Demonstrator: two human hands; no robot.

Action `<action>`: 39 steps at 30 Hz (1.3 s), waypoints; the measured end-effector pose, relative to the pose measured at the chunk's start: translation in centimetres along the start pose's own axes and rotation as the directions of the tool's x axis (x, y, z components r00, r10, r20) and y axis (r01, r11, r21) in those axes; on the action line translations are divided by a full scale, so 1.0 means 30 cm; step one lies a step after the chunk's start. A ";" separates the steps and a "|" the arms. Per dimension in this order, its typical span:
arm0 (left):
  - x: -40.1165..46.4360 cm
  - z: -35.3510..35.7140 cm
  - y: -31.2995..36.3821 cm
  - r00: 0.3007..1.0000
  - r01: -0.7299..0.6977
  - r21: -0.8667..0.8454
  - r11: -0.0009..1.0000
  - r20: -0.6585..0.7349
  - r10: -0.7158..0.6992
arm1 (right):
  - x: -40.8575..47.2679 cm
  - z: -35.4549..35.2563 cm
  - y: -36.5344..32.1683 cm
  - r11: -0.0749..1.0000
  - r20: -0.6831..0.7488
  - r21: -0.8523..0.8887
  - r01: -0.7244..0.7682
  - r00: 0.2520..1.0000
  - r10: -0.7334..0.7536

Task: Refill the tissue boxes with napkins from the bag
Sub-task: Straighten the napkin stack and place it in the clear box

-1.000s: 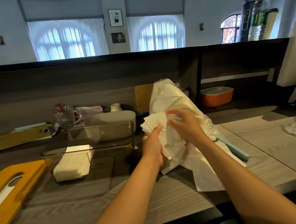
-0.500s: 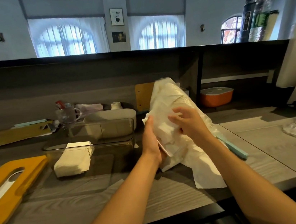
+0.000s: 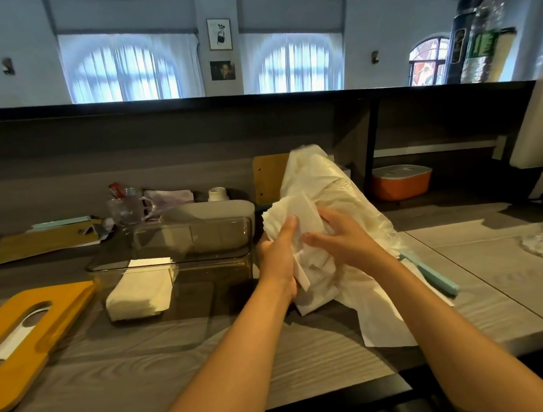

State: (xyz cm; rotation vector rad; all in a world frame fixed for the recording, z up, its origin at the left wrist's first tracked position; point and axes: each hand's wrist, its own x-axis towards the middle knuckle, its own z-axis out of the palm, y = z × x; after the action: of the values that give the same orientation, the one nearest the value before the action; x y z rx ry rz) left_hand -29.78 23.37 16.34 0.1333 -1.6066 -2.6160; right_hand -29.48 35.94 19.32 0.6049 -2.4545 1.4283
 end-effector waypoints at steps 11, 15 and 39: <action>-0.025 0.005 0.017 0.996 0.080 0.022 0.997 0.036 -0.081 | 0.011 -0.033 -0.004 0.845 -0.114 0.428 -0.320 0.909 0.402; -0.008 0.008 0.012 1.000 -0.006 0.193 0.981 -0.025 0.011 | 0.004 -0.028 -0.007 0.899 -0.099 0.285 -0.331 0.923 0.371; -0.043 -0.007 0.061 0.947 0.070 0.016 0.997 0.312 -0.071 | -0.002 -0.067 -0.017 0.964 -0.070 0.226 -0.142 0.984 0.161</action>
State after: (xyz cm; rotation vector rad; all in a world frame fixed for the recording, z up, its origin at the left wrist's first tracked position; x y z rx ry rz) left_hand -28.44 22.49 17.91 -0.2418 -1.7265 -2.8022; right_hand -29.21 37.47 20.67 0.3923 -2.3352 1.7642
